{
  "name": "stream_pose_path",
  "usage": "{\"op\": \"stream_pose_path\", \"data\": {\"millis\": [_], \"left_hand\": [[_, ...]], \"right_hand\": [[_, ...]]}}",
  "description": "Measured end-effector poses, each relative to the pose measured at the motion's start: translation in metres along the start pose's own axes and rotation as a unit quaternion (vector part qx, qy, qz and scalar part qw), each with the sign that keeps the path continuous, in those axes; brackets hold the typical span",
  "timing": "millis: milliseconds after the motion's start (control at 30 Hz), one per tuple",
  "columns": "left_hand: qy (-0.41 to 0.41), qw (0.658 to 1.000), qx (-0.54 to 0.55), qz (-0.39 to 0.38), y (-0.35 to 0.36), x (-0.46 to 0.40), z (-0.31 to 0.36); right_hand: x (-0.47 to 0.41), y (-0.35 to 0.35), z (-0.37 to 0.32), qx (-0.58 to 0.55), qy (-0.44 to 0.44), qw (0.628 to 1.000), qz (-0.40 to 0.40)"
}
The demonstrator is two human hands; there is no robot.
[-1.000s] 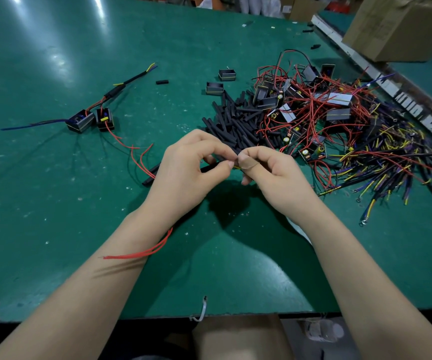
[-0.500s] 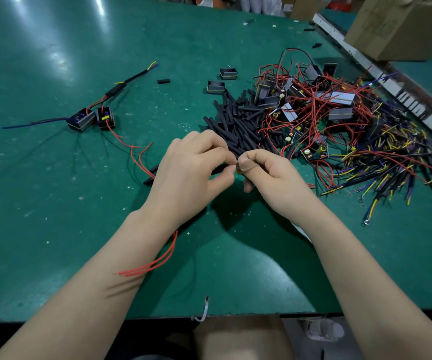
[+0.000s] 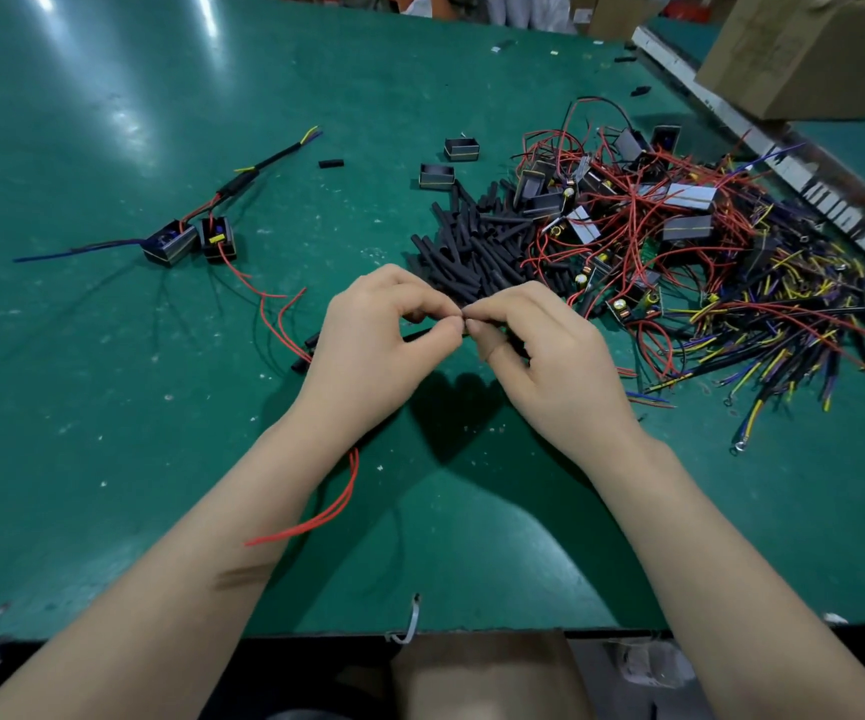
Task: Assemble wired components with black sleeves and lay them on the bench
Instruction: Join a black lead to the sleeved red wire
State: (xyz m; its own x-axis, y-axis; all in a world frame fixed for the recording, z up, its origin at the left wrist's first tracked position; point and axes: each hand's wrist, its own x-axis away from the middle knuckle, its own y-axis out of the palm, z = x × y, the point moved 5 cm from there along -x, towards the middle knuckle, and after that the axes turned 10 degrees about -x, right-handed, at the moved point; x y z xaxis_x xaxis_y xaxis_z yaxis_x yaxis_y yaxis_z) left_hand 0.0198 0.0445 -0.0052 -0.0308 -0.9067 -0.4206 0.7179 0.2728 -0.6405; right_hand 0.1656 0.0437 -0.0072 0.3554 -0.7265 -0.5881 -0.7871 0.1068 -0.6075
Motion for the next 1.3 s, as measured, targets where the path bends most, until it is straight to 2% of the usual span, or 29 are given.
{"op": "stream_pose_path", "data": {"millis": [167, 267, 367, 533, 733, 867, 1100, 1300], "left_hand": [[-0.035, 0.998, 0.035, -0.037, 0.002, -0.002, -0.002], [0.012, 0.999, -0.012, -0.044, 0.002, -0.001, 0.002], [0.055, 0.995, -0.072, -0.053, 0.001, 0.000, 0.003], [0.092, 0.990, -0.096, -0.049, -0.001, -0.001, 0.003], [0.048, 0.996, -0.066, -0.041, 0.002, -0.003, -0.005], [0.047, 0.994, -0.081, -0.057, 0.001, -0.005, -0.006], [0.066, 0.987, -0.110, -0.098, -0.017, -0.005, -0.024], [0.062, 0.990, -0.106, -0.073, -0.015, -0.005, -0.025]], "right_hand": [[0.000, -0.001, -0.004, 0.051, -0.016, 0.999, 0.009], [-0.001, -0.002, -0.001, 0.058, -0.008, 0.998, 0.018], [-0.002, -0.003, 0.007, -0.011, 0.008, 1.000, -0.006], [-0.003, 0.001, 0.013, -0.035, 0.034, 0.998, -0.033], [-0.006, -0.002, 0.016, -0.099, 0.098, 0.990, -0.029], [-0.005, 0.001, 0.019, -0.090, 0.119, 0.988, -0.040], [-0.005, -0.002, 0.021, -0.066, 0.101, 0.992, -0.030], [-0.005, 0.000, 0.018, -0.054, 0.095, 0.992, -0.057]]}}
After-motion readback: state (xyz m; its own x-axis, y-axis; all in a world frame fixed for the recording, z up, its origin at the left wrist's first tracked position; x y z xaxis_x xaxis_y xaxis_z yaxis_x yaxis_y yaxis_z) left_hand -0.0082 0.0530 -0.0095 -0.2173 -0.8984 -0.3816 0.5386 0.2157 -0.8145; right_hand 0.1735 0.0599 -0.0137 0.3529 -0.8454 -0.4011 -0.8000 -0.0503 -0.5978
